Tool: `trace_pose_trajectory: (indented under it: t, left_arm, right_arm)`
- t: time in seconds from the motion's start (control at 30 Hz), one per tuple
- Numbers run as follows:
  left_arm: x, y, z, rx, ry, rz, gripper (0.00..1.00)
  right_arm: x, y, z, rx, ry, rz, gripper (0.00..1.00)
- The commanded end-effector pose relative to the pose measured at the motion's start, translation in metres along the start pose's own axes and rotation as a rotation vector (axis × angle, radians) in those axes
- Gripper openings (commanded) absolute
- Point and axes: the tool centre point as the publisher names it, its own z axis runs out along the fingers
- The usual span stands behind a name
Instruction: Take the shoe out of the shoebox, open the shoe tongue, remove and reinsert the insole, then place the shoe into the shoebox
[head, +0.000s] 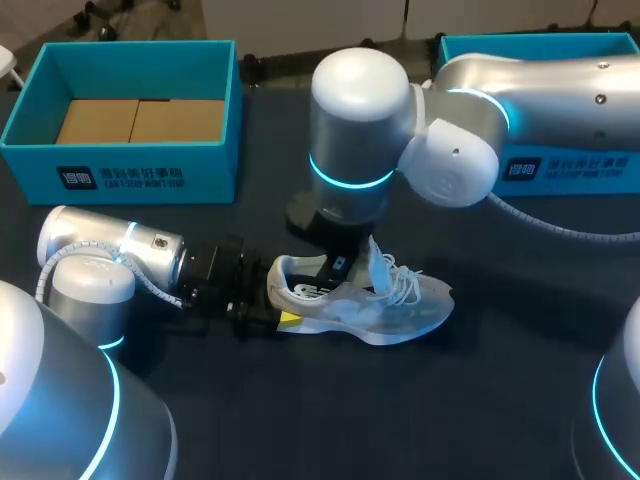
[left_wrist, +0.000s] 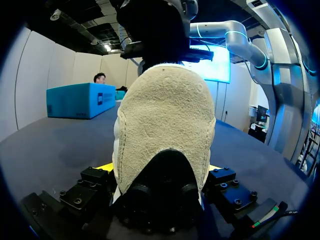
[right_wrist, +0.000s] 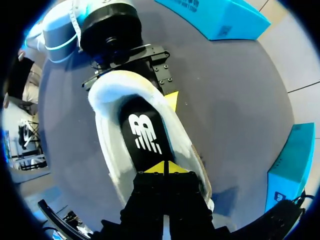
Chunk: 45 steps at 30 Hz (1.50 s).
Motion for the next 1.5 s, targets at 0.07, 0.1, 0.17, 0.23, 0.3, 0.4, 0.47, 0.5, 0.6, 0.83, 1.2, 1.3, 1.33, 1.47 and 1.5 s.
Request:
trace_pose_trajectory:
  t: [0.07, 0.1, 0.17, 0.23, 0.3, 0.4, 0.47, 0.5, 0.6, 0.83, 1.2, 1.3, 1.33, 1.47, 1.5]
  left_arm:
    - [0.000, 0.001, 0.000, -0.001, -0.002, 0.000, 0.00]
    - [0.000, 0.001, 0.000, -0.001, -0.002, 0.000, 0.00]
    - [0.000, 0.001, 0.000, -0.001, -0.002, 0.000, 0.00]
    - [0.000, 0.001, 0.000, -0.001, -0.002, 0.000, 0.00]
    - [0.000, 0.001, 0.000, -0.001, -0.002, 0.000, 0.00]
    - [0.000, 0.001, 0.000, -0.001, -0.002, 0.000, 0.00]
    - [0.000, 0.001, 0.000, -0.001, -0.002, 0.000, 0.00]
    - [0.000, 0.001, 0.000, -0.001, -0.002, 0.000, 0.00]
    - [0.000, 0.001, 0.000, -0.001, -0.002, 0.000, 0.00]
    - [0.000, 0.001, 0.000, -0.001, -0.002, 0.000, 0.00]
    - [0.000, 0.001, 0.000, -0.001, -0.002, 0.000, 0.00]
    - [0.000, 0.001, 0.000, -0.001, -0.002, 0.000, 0.00]
    - [0.000, 0.001, 0.000, -0.001, -0.002, 0.000, 0.00]
    - [0.000, 0.001, 0.000, -0.001, -0.002, 0.000, 0.00]
    - [0.000, 0.001, 0.000, -0.001, -0.002, 0.000, 0.00]
  right_arm:
    - [-0.003, -0.004, 0.010, -0.010, 0.039, -0.006, 0.00]
    - [-0.002, -0.005, 0.011, -0.010, 0.041, -0.007, 0.00]
    - [-0.002, -0.006, 0.011, -0.010, 0.045, -0.009, 0.00]
    - [-0.001, -0.009, 0.013, -0.004, 0.052, -0.009, 0.00]
    - [-0.001, -0.011, 0.015, -0.003, 0.058, -0.007, 0.00]
    - [-0.001, -0.012, 0.015, -0.005, 0.064, -0.011, 0.00]
    - [-0.001, -0.012, 0.015, -0.005, 0.065, -0.013, 0.00]
    - [-0.001, -0.012, 0.016, -0.003, 0.064, -0.013, 0.02]
    - [-0.002, -0.012, 0.016, -0.003, 0.062, -0.012, 0.25]
    - [-0.007, -0.003, 0.016, -0.017, 0.059, -0.032, 0.35]
    - [-0.009, 0.011, 0.030, -0.059, 0.120, -0.089, 0.38]
    - [-0.008, 0.012, 0.034, -0.067, 0.145, -0.100, 0.38]
    - [-0.006, 0.013, 0.037, -0.070, 0.165, -0.112, 0.38]
    - [-0.001, 0.014, 0.045, -0.071, 0.193, -0.120, 0.38]
    - [0.000, 0.013, 0.047, -0.069, 0.198, -0.121, 0.38]
